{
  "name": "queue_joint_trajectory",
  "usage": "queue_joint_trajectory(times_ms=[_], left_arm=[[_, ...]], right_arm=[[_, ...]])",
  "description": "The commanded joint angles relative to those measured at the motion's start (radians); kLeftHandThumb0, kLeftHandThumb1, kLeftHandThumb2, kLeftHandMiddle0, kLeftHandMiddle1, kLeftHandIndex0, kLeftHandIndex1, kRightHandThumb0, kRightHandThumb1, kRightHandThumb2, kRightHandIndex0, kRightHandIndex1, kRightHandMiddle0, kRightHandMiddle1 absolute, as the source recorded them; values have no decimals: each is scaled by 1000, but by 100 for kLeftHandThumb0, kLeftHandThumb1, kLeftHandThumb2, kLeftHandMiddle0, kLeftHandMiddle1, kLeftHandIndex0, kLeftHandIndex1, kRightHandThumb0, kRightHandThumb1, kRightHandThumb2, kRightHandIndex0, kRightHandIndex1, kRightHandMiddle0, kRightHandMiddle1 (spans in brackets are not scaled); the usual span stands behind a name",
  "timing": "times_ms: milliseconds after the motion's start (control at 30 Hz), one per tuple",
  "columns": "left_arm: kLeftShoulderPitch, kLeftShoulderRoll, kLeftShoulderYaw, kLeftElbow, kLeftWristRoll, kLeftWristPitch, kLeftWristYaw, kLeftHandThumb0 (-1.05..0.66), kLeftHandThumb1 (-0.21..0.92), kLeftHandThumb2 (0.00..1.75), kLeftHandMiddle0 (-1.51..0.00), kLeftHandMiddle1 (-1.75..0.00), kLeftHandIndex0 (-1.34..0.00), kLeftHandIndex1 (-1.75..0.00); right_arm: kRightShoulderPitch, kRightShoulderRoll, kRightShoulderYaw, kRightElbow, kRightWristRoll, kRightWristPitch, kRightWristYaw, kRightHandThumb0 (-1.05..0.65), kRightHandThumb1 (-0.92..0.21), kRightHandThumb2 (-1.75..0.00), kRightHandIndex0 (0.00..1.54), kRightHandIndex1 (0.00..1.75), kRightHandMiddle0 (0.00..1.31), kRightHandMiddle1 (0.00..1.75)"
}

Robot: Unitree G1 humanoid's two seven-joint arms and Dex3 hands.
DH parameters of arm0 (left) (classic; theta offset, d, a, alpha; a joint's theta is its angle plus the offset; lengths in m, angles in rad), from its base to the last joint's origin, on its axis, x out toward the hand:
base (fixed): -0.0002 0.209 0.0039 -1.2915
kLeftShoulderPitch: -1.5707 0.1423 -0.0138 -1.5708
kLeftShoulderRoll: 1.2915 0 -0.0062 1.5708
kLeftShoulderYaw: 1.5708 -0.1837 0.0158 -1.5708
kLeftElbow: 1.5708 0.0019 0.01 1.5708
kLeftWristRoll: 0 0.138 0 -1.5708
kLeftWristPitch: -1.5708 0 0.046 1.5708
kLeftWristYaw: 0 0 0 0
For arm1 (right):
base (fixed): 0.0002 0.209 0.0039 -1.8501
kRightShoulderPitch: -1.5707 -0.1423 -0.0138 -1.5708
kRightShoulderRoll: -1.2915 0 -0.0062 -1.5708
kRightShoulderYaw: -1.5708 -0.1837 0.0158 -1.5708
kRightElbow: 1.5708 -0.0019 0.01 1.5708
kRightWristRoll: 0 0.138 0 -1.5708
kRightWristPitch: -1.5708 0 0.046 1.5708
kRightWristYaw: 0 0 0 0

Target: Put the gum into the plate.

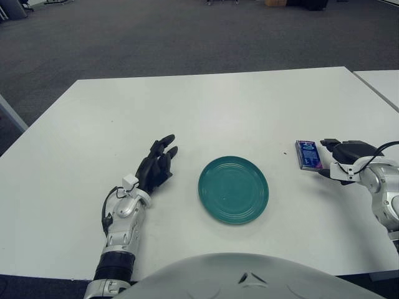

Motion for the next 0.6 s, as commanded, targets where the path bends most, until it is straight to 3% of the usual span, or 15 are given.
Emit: queue_joint_trajectory(times_ms=[0, 267, 400, 567], left_arm=[[17, 14, -4, 57, 12, -21, -22, -100, 92, 88, -11, -17, 0, -31], [-7, 8, 9, 133, -6, -83, -44, -101, 92, 89, -9, -12, 0, -22], [-76, 23, 36, 326, 7, -178, -49, -101, 92, 83, -9, -10, 0, -24], [-107, 17, 45, 429, -1, -259, -76, -102, 92, 81, -9, -8, 0, -25]], right_arm=[[-60, -42, 20, 12, 21, -22, 39, -105, -92, -87, 5, 0, 0, 0], [-114, -78, 38, 13, 37, -24, 98, -105, -92, -88, 2, 0, 0, 0], [-133, -97, 40, -2, 43, -23, 128, -105, -92, -88, 0, 0, 0, 0], [-147, -115, 37, -18, 42, -25, 155, -105, -92, -88, 0, 0, 0, 0]])
